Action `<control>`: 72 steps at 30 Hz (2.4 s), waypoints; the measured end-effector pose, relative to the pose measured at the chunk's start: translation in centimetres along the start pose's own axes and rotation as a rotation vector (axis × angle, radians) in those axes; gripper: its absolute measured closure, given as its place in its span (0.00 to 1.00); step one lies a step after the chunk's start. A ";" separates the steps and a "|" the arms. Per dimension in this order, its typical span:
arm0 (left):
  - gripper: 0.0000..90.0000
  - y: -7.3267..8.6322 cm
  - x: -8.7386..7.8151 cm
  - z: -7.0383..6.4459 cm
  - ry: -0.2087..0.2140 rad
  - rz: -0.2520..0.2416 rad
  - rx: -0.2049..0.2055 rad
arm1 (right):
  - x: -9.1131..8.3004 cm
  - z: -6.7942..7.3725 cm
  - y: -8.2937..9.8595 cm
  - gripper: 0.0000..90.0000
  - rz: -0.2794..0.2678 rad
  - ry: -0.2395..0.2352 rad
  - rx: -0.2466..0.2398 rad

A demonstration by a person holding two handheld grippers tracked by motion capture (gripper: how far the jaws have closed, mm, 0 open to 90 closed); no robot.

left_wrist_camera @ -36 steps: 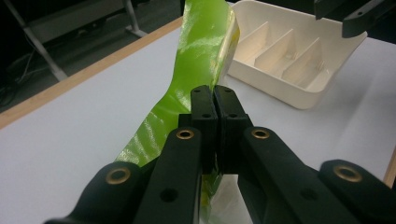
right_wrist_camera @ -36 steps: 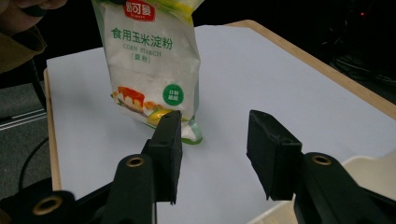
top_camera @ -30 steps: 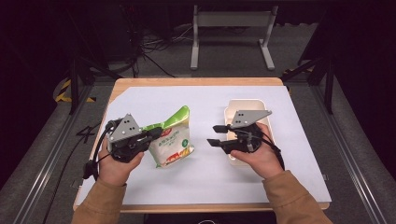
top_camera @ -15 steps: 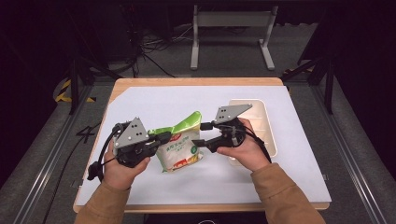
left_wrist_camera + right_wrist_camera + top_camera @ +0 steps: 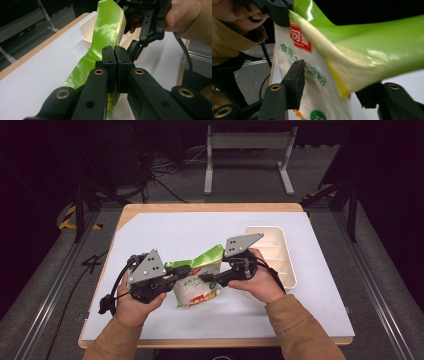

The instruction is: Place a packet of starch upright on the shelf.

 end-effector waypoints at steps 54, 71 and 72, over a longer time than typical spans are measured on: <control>0.43 0.6 -3.5 2.5 0.026 -0.209 -0.115 | -6.7 -2.9 -3.1 0.98 0.020 0.283 -0.094; 0.42 1.1 -4.1 3.3 -0.007 -0.213 -0.149 | -9.4 -5.2 -3.4 0.98 0.030 0.389 -0.087; 0.42 1.2 -4.1 3.4 -0.012 -0.217 -0.150 | -9.5 -5.4 -3.4 0.98 0.030 0.393 -0.085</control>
Point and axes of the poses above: each handheld gripper's, and its own axes: x roughly forward along the jaws, y roughly out of its underside, z roughly to its left, the point moved 5 cm from there along x, roughly forward along the jaws, and after that the axes turned 10 degrees about y, right-handed, at the moved point
